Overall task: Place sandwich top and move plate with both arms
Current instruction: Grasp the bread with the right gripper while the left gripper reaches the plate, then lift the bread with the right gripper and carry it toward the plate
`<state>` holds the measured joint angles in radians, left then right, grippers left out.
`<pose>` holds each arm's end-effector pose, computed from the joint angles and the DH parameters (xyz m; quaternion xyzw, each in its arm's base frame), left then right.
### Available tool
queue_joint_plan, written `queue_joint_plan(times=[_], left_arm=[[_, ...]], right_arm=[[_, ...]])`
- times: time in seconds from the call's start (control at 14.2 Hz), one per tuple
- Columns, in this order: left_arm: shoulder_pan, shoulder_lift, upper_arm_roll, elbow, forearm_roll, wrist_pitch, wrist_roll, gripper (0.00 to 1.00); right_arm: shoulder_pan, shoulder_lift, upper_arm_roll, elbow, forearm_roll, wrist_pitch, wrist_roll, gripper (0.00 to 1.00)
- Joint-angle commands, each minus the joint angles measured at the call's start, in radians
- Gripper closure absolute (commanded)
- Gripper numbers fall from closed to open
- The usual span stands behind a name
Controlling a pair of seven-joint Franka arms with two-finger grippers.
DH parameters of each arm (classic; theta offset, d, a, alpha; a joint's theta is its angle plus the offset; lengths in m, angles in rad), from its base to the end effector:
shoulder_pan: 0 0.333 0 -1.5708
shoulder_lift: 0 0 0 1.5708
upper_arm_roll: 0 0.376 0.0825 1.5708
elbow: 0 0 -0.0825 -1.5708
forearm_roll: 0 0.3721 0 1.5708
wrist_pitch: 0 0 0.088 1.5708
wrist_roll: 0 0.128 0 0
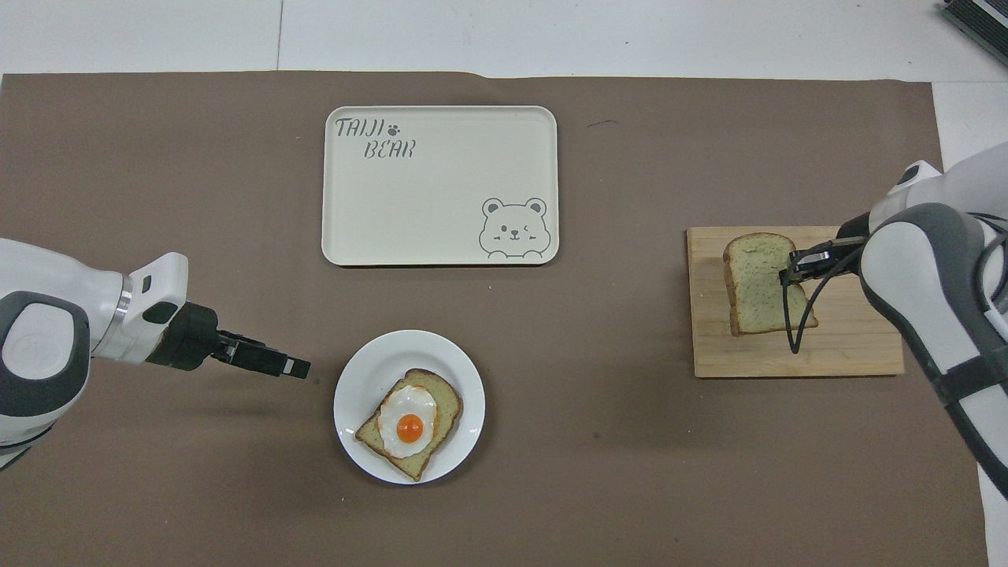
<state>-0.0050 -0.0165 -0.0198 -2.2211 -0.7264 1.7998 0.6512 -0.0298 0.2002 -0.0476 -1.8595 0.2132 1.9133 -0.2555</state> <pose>0.4692 -0.0812 0.4254 0.9132 -0.1635 -0.0794 0.3648 0.5920 -0.0250 0.4455 -0.9920 -0.0456 0.0561 0.1033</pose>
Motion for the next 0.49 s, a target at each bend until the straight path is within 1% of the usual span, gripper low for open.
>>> queue_joint_plan(times=[0.0,0.14,0.28,0.42], left_arm=[[0.016,-0.002,-0.006,-0.077,-0.073,0.047,0.083,0.00],[0.016,-0.002,-0.006,-0.110,-0.100,0.064,0.102,0.00],[0.017,0.010,-0.006,-0.144,-0.154,0.067,0.131,0.00],[0.019,0.023,-0.006,-0.161,-0.172,0.070,0.146,0.00]], right_arm=[[0.066,-0.024,0.005,-0.017,0.006,-0.020,0.062,1.00],[0.123,-0.030,0.005,-0.021,0.006,-0.020,0.123,1.00],[0.183,-0.039,0.005,-0.030,0.006,-0.017,0.191,1.00],[0.250,-0.054,0.005,-0.052,0.006,-0.007,0.266,1.00]])
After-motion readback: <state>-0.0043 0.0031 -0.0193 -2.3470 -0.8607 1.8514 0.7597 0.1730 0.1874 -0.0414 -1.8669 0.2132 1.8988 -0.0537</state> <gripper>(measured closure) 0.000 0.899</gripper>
